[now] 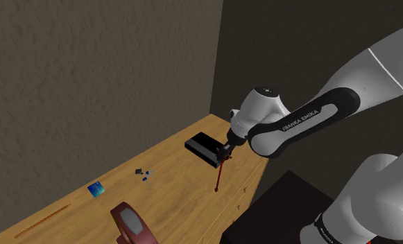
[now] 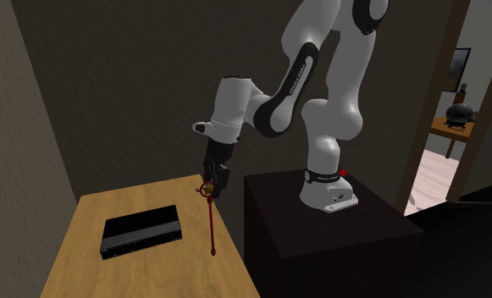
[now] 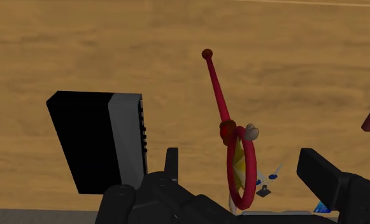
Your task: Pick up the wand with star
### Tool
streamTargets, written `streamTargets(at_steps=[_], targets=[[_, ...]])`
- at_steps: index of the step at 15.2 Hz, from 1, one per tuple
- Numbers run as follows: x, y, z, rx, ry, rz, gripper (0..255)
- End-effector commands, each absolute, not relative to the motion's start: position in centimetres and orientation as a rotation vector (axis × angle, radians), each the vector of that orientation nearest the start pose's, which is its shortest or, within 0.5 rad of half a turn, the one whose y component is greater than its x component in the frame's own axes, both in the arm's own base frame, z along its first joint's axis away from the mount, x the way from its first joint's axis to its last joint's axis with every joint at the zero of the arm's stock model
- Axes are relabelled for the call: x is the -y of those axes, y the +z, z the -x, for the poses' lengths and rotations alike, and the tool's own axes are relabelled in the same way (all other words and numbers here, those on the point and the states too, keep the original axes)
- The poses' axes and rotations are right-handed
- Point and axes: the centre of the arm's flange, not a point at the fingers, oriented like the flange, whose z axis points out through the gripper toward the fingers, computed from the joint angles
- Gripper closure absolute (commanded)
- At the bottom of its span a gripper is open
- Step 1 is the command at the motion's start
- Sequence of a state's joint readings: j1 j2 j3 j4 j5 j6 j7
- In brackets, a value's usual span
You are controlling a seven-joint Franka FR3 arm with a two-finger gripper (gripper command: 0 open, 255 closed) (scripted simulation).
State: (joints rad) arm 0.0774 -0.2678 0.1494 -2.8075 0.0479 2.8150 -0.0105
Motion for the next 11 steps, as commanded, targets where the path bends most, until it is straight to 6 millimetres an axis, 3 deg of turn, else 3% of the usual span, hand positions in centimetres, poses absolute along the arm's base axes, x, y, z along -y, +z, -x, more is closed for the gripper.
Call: streamTargets(at_steps=[1, 2, 3, 11], targets=[[-8.40, 30.09, -38.54, 0.301, -0.428, 3.086, 0], [-8.40, 30.09, -38.54, 0.301, -0.428, 3.086, 0], [-8.39, 30.13, -38.47, 0.300, -0.428, 3.086, 255], [-8.40, 30.10, -38.49, 0.301, -0.428, 3.086, 255]])
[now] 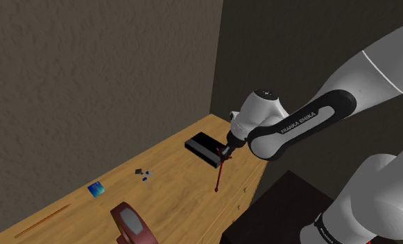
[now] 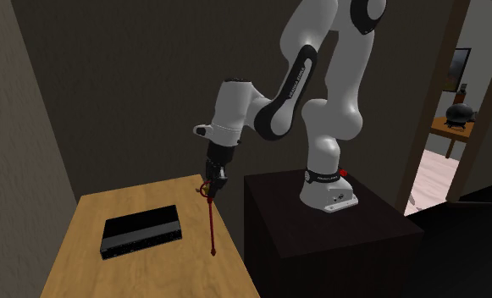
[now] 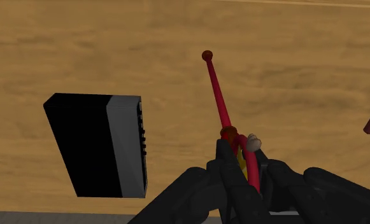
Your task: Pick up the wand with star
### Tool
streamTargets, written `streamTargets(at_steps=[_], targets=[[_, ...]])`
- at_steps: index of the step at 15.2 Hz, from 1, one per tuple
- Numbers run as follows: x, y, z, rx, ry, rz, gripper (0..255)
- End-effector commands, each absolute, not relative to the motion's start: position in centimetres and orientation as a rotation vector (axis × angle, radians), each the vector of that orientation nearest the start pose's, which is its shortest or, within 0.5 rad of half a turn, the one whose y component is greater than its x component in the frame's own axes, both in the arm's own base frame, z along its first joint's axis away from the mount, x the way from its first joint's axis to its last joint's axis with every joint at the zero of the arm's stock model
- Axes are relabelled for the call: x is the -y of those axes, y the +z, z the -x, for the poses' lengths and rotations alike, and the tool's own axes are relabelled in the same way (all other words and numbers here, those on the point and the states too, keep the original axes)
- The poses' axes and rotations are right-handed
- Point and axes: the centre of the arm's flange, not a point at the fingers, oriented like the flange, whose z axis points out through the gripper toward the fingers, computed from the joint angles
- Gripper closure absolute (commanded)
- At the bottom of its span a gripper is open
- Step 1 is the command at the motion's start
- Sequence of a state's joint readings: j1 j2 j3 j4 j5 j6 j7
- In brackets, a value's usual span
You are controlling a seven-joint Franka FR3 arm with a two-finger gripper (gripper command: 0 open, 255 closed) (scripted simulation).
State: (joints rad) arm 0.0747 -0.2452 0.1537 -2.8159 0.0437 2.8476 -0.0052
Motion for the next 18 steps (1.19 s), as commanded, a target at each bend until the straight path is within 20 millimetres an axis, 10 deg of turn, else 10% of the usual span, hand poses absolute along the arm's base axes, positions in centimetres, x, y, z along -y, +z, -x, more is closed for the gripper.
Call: streamTargets(at_steps=[1, 18], targets=[[-8.4, 30.1, -38.5, 0.301, -0.428, 3.086, 255], [-8.4, 38.1, -38.5, 0.301, -0.428, 3.086, 255]])
